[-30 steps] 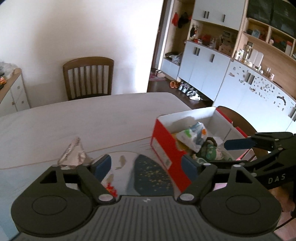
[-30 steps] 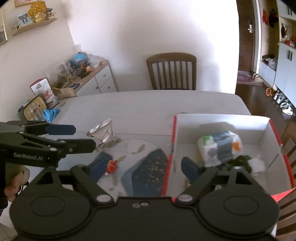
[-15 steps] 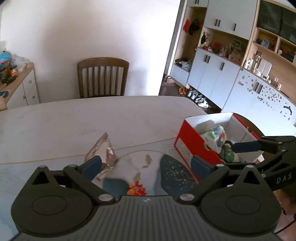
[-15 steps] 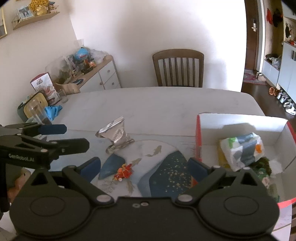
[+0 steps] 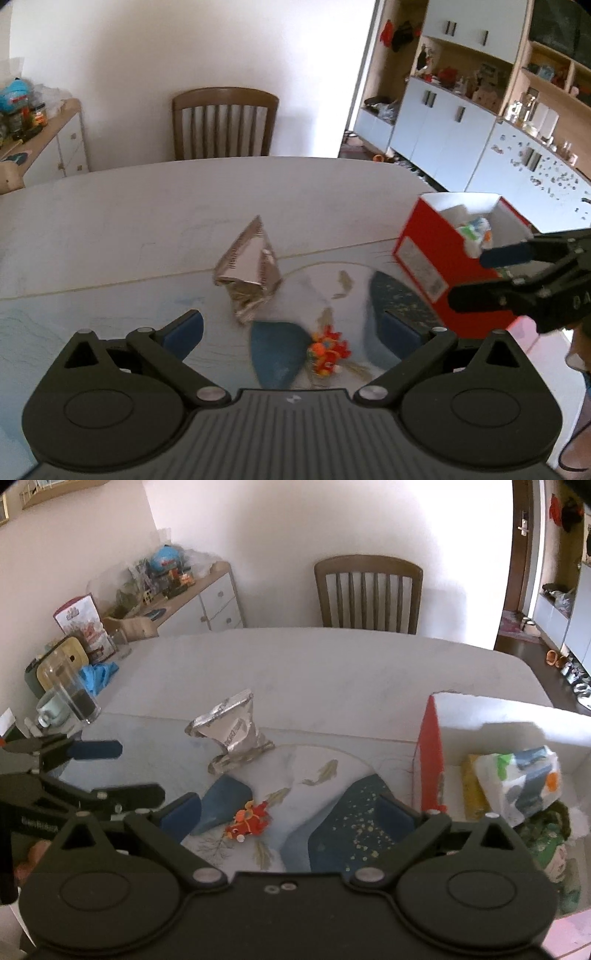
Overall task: Organize objects
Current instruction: 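Grasp the silver foil pouch with the left tool while the right tool grasps the red dragon plush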
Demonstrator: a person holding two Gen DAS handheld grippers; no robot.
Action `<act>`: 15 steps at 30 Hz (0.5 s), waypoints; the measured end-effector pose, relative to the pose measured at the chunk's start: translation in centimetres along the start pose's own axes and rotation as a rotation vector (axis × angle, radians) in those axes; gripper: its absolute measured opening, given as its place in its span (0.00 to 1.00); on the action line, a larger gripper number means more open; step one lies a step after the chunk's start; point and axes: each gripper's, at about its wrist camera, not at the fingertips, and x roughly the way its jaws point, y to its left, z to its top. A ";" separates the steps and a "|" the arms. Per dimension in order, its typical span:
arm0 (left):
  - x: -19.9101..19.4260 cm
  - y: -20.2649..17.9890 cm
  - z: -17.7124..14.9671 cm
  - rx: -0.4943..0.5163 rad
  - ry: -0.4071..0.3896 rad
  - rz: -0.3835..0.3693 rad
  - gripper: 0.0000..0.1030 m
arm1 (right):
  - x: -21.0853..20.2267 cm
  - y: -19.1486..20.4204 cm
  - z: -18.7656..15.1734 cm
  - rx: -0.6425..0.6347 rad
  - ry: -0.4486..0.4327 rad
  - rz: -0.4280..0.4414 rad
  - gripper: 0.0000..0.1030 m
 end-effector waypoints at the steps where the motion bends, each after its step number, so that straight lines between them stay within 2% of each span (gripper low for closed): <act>1: 0.3 0.3 0.1 -0.001 0.002 0.005 1.00 | 0.5 0.0 -0.1 -0.002 0.012 0.001 0.97; 15: 8.0 3.6 2.8 0.033 0.038 0.048 1.00 | 8.3 2.0 -0.9 -0.070 0.153 0.023 0.94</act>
